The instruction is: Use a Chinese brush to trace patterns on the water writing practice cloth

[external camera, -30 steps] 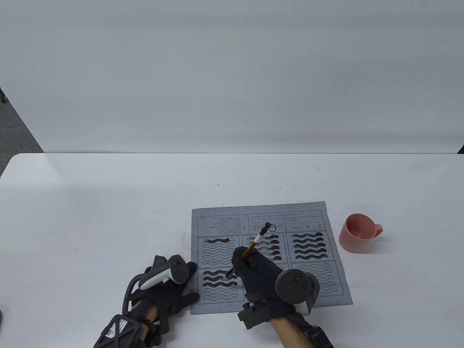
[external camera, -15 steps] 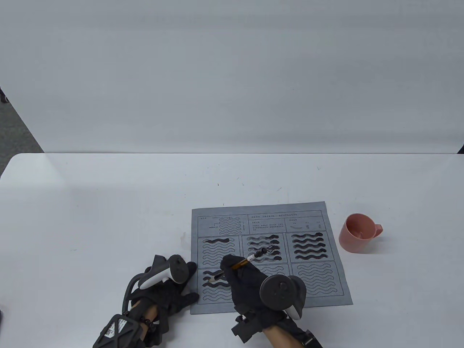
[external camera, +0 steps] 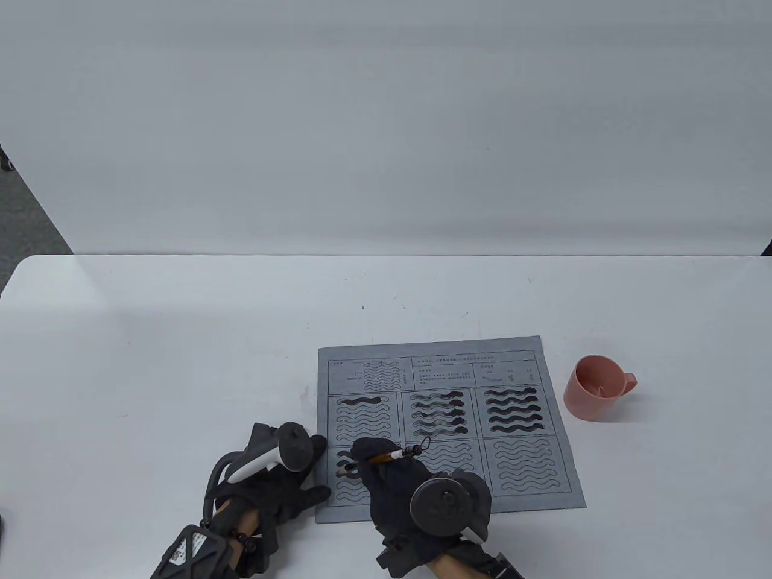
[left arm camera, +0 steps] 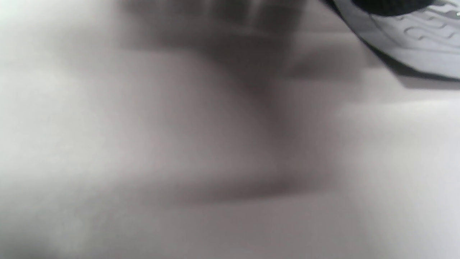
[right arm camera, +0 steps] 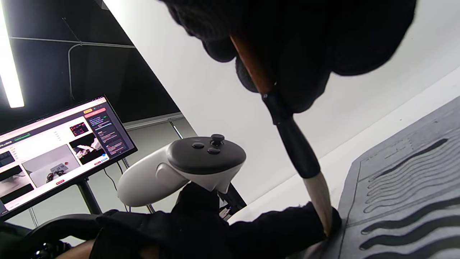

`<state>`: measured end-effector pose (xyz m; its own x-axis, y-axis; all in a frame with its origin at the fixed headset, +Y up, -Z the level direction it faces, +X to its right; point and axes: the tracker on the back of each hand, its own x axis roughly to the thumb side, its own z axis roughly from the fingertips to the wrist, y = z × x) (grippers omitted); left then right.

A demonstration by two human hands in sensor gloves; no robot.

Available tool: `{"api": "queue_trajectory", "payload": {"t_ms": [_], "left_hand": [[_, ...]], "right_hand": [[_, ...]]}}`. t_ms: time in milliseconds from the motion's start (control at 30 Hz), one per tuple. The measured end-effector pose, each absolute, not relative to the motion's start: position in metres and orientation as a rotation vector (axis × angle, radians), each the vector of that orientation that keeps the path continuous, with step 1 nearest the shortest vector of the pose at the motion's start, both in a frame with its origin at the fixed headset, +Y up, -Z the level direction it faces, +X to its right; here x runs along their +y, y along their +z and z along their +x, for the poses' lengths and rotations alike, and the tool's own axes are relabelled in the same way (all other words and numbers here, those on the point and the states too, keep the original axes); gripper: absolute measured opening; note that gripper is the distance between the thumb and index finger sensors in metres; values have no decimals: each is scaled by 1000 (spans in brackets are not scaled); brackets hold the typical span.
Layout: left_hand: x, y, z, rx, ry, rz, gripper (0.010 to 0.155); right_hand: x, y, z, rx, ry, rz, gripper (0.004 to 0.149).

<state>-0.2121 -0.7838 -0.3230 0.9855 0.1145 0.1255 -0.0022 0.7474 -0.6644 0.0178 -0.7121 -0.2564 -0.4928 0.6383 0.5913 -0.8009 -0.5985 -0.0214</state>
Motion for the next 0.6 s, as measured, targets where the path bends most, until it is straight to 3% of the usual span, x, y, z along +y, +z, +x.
{"api": "queue_trajectory", "payload": {"t_ms": [233,367,600], "left_hand": [[-787,-320,-200,-205,23,-748,96],[-789,-319,-201,-202,0,-760,97],[-790,-319,-201,-195,1,-787,99]], "right_hand": [[-649,-228,39,-475,1986,677,41],[-669,-222,45,-572,2090,661,42],[-704,-247,36,-410,2110,580,42]]}}
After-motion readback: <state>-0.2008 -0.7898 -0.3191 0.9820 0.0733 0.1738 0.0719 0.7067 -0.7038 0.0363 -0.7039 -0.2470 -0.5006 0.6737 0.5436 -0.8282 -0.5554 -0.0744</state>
